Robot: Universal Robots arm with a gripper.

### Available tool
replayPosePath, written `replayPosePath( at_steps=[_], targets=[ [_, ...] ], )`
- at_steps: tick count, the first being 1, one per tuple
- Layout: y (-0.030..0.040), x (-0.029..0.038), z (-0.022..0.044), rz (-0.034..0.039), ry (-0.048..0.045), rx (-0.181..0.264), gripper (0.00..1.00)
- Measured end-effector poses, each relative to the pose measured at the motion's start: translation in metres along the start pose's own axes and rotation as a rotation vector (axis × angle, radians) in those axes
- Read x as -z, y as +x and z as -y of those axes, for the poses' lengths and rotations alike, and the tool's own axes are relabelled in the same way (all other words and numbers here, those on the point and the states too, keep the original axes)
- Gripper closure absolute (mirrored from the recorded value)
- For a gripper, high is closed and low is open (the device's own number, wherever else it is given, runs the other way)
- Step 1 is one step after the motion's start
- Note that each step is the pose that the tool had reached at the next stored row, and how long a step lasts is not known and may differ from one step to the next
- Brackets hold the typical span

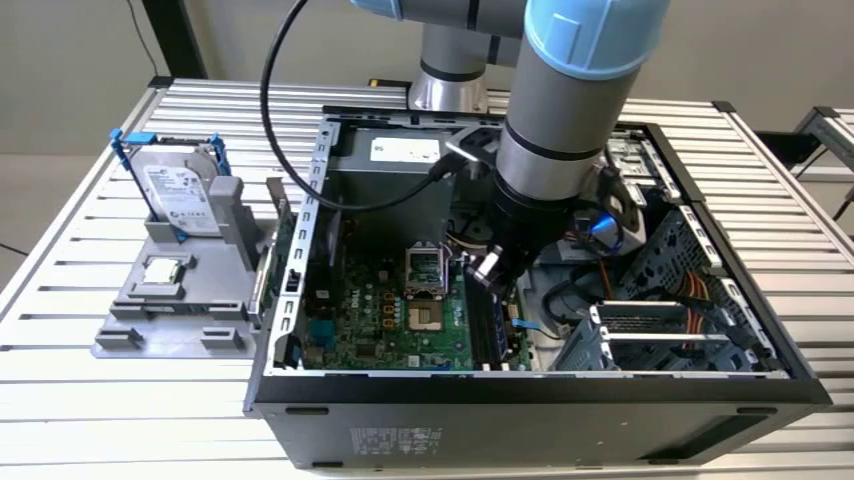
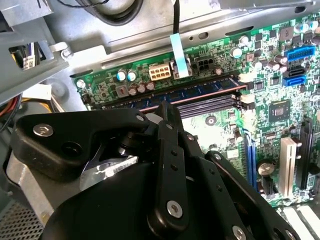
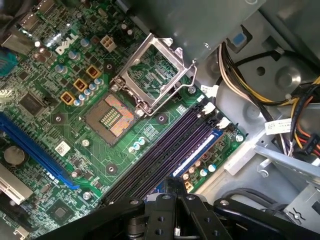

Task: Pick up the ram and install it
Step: 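Press down the ram until it locks into place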

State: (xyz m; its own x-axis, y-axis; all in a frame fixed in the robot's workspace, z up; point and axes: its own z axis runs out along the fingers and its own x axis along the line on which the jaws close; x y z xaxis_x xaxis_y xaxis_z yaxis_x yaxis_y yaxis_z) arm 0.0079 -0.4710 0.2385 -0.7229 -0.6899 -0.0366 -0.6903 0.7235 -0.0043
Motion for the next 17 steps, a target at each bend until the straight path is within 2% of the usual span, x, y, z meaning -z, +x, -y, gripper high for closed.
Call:
replayPosePath(
  at_steps=[17],
  targets=[
    [0.0,0.0,0.0,0.0005,-0.0046,0.127,1.0]
  ],
)
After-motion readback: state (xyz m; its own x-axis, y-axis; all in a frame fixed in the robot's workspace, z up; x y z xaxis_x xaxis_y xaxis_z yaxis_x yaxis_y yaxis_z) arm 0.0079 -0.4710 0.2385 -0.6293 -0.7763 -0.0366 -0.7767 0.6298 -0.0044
